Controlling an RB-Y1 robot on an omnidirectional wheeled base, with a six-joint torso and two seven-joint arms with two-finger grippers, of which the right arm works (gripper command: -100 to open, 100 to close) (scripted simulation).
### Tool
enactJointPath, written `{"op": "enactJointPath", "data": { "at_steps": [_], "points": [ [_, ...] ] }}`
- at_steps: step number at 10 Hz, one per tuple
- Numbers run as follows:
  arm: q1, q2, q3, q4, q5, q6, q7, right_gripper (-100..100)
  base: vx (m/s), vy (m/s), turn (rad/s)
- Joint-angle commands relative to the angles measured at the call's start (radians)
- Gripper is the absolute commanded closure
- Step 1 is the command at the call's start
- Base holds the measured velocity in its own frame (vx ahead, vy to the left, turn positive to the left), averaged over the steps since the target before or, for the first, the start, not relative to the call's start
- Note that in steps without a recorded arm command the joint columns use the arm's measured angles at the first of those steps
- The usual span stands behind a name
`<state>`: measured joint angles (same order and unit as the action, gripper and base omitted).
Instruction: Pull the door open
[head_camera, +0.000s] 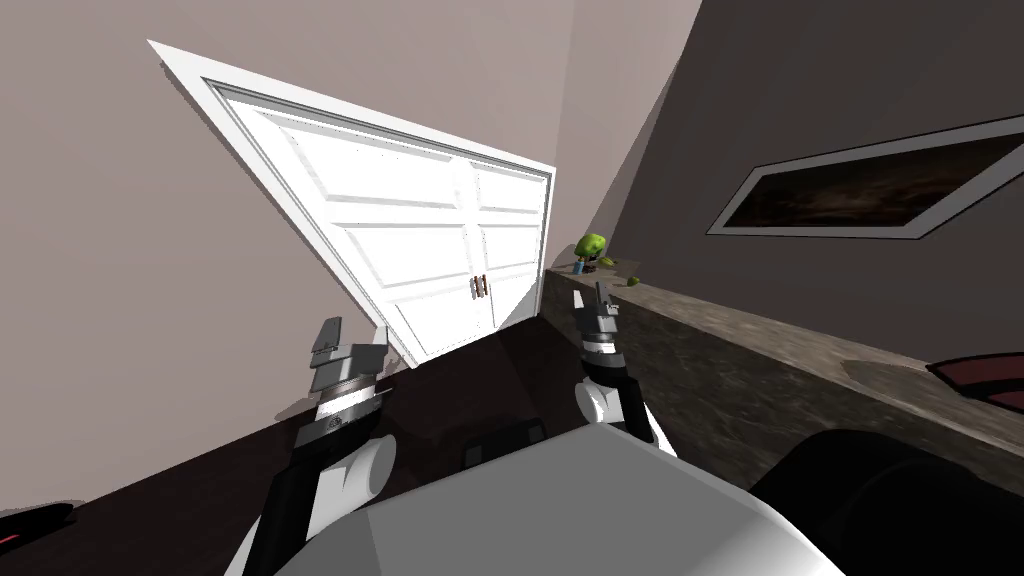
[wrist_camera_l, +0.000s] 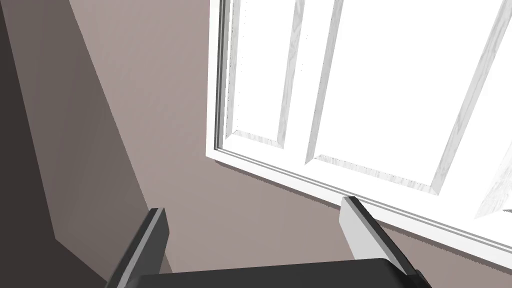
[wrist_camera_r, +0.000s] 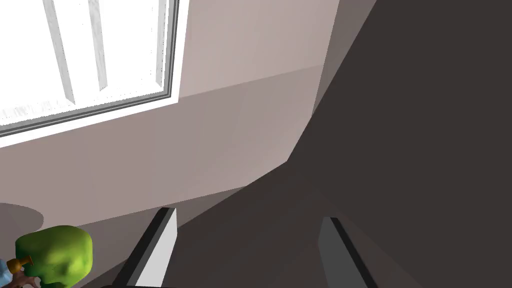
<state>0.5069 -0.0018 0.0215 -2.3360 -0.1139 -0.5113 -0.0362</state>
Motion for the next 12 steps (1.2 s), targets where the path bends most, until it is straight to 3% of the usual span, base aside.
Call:
{"op": "enactJointPath", "data": {
  "at_steps": [1, 12],
  "points": [
    [-0.006, -0.011, 0.008, 0.029, -0.014, -0.008, -0.029, -100, 0.160, -0.019, 0.092],
    [-0.050, -0.078, 0.065, 0.235, -0.111, -0.063, -0.230, -100, 0.115, 0.016, 0.060]
  ]
}}
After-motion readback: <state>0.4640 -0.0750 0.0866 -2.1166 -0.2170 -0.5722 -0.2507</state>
